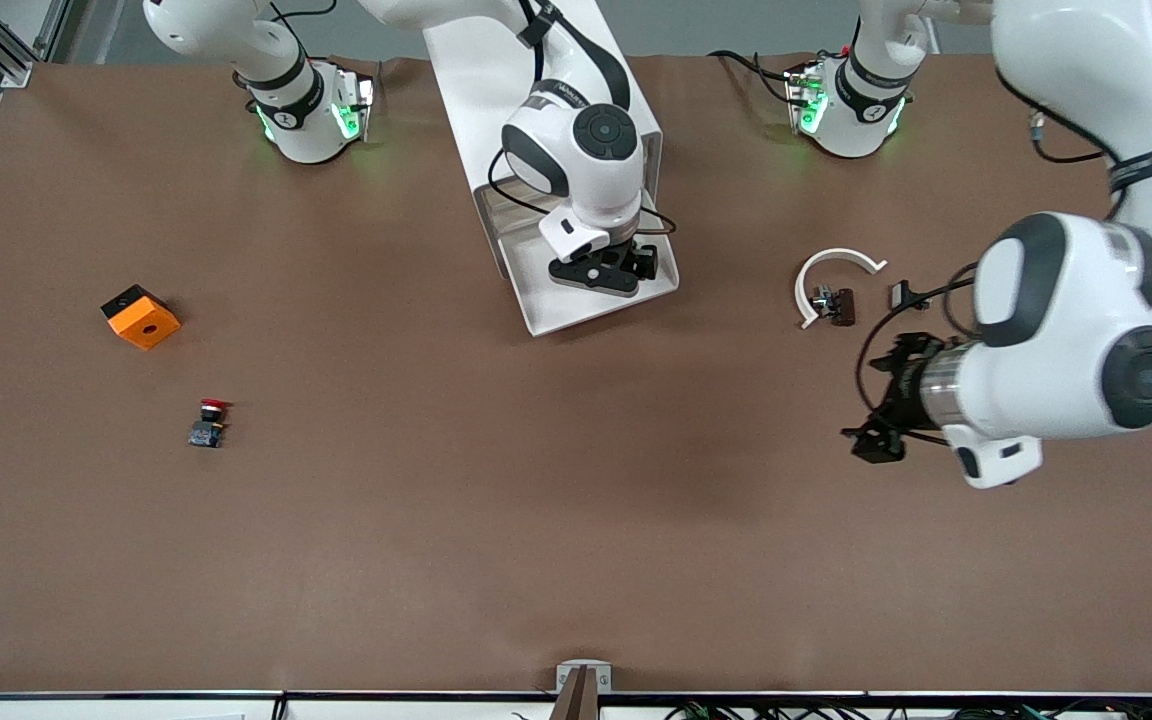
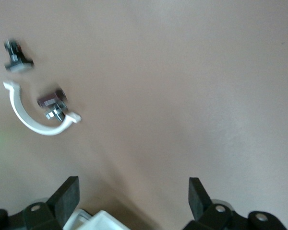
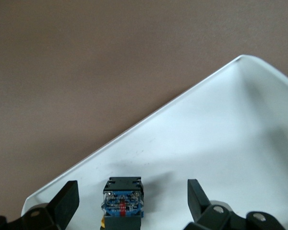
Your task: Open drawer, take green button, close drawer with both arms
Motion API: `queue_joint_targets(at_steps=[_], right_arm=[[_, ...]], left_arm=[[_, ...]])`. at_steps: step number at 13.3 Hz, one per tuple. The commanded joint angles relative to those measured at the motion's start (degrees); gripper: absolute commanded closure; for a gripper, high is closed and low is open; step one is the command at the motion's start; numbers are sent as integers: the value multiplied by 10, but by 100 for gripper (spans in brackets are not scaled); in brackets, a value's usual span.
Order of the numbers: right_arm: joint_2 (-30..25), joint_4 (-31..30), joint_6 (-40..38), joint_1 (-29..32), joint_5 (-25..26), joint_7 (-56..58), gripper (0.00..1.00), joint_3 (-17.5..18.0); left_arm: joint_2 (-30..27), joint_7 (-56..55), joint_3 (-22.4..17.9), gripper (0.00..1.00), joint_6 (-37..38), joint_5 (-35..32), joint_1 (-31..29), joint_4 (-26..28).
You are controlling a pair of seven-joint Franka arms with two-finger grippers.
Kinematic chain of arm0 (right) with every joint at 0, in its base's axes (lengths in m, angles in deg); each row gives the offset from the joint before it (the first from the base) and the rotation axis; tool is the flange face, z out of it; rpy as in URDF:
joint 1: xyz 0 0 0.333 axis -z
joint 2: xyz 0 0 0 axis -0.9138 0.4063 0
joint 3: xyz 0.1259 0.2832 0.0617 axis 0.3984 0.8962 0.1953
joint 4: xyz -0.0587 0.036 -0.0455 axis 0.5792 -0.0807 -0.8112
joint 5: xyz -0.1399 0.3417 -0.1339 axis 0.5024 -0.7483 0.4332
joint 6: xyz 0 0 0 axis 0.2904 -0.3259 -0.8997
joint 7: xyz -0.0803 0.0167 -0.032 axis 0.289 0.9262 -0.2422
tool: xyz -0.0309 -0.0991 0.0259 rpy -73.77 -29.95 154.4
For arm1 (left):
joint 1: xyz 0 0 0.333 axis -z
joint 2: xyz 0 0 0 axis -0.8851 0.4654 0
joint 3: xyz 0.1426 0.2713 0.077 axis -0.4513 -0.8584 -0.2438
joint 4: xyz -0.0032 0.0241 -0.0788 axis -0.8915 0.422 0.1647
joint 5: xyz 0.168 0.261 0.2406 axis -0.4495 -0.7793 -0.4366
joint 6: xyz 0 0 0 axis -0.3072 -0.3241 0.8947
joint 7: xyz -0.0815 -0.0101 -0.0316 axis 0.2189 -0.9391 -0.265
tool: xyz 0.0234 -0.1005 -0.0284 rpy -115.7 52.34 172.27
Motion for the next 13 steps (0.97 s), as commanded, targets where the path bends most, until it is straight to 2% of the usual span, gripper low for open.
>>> queue_joint_targets(at_steps=[1, 6, 9, 11, 13], right_arm=[[21, 25, 0, -19, 15, -26, 0, -8], [36, 35, 0, -24, 26, -27, 0, -7], [36, 35, -1, -26, 17, -28, 2, -6], [36, 35, -1, -25, 14, -28, 7, -6], [36, 35, -2, -31, 13, -31, 7, -5]], left_arm=[[-43, 127, 3, 0, 2, -19, -20, 54], [-100, 306, 4, 0, -9, -79, -34, 152], [-137, 399, 5, 0, -62, -79, -45, 249], [-171, 409, 7, 0, -122, -79, -47, 331], [-179, 409, 9, 0, -144, -79, -43, 366]])
